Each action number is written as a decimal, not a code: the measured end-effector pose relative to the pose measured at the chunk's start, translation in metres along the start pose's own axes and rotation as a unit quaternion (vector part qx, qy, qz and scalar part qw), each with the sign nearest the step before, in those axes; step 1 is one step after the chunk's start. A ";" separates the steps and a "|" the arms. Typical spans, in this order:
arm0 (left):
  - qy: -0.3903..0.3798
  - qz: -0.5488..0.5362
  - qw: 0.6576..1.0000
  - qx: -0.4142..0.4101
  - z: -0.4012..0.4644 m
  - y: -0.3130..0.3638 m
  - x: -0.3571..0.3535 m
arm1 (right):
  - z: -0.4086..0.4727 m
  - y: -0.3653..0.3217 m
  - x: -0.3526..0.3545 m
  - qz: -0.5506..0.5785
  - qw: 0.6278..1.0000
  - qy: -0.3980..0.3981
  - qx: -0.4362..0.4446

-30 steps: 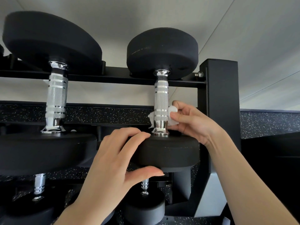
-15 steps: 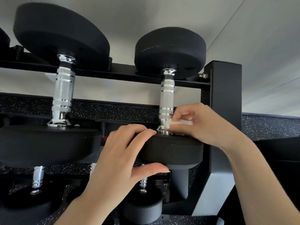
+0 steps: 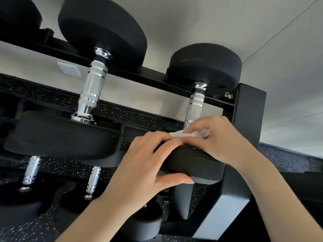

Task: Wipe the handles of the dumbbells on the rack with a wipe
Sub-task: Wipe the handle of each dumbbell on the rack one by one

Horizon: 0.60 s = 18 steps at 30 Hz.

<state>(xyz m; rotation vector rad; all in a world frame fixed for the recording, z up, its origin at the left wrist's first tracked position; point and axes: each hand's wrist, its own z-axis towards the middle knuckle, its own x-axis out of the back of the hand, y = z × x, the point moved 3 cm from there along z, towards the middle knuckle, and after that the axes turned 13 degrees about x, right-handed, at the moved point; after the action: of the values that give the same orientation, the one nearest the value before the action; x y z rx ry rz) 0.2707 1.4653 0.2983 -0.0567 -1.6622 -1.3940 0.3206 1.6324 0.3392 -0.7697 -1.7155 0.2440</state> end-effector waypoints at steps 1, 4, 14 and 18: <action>0.003 -0.002 1.000 -0.001 0.000 0.000 0.000 | 0.003 -0.002 -0.001 -0.030 0.999 -0.012 0.002; 0.011 -0.006 1.000 -0.003 -0.001 -0.001 -0.002 | 0.010 -0.008 -0.001 -0.094 0.995 -0.030 0.011; 0.030 -0.023 0.999 0.004 -0.002 -0.003 -0.005 | 0.016 -0.014 -0.003 -0.112 0.991 -0.065 -0.020; 0.025 -0.044 0.999 0.011 -0.001 -0.005 -0.006 | 0.018 -0.017 0.001 -0.106 0.988 -0.107 -0.038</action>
<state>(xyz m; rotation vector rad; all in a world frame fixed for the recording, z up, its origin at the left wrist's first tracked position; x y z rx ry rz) 0.2717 1.4652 0.2905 0.0651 -1.6548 -1.4310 0.2974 1.6240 0.3436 -0.6265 -2.0038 0.1190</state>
